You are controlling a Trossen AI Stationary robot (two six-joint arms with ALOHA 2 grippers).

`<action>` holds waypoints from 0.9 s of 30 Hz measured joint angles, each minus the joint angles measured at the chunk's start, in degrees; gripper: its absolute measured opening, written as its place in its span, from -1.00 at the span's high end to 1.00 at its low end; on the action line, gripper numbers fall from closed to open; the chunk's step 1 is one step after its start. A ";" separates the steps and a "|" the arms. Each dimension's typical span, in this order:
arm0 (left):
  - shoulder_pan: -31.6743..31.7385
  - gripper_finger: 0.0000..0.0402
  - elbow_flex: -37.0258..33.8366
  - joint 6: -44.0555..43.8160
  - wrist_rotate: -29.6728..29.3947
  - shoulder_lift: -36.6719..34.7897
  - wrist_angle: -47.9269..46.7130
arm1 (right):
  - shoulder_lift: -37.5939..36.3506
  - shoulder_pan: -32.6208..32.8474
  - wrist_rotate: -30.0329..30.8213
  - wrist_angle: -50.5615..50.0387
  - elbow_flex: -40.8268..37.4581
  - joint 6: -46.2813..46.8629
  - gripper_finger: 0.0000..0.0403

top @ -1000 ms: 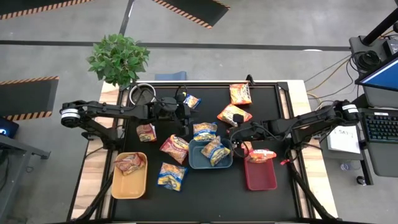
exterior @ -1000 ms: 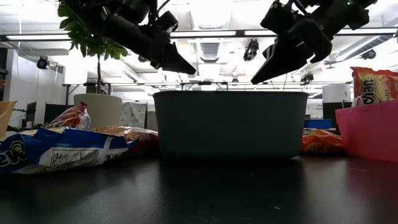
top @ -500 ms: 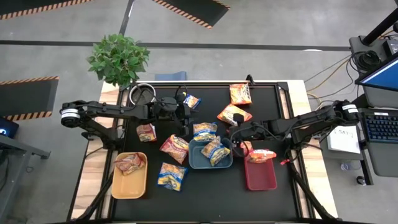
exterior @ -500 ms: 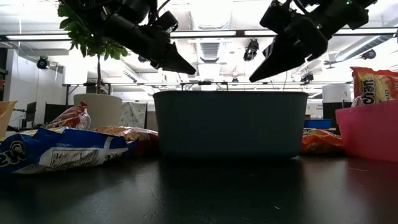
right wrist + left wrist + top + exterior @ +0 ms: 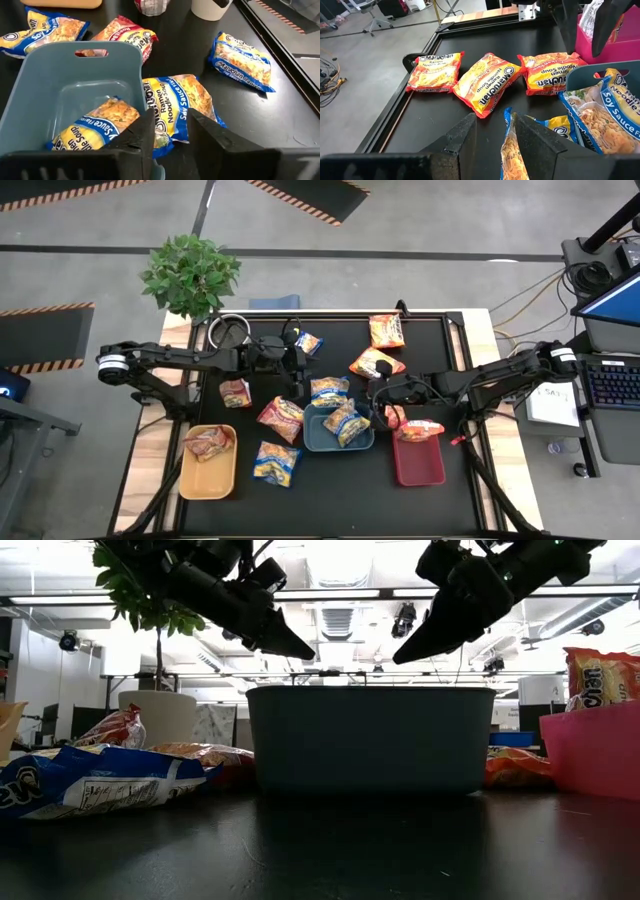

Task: Sort Maruchan noodles
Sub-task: Adjust the blue noodle pack

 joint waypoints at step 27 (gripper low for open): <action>-0.01 0.40 0.00 0.01 -0.01 0.00 -0.06 | 1.78 0.02 -8.65 -26.54 18.34 17.99 0.40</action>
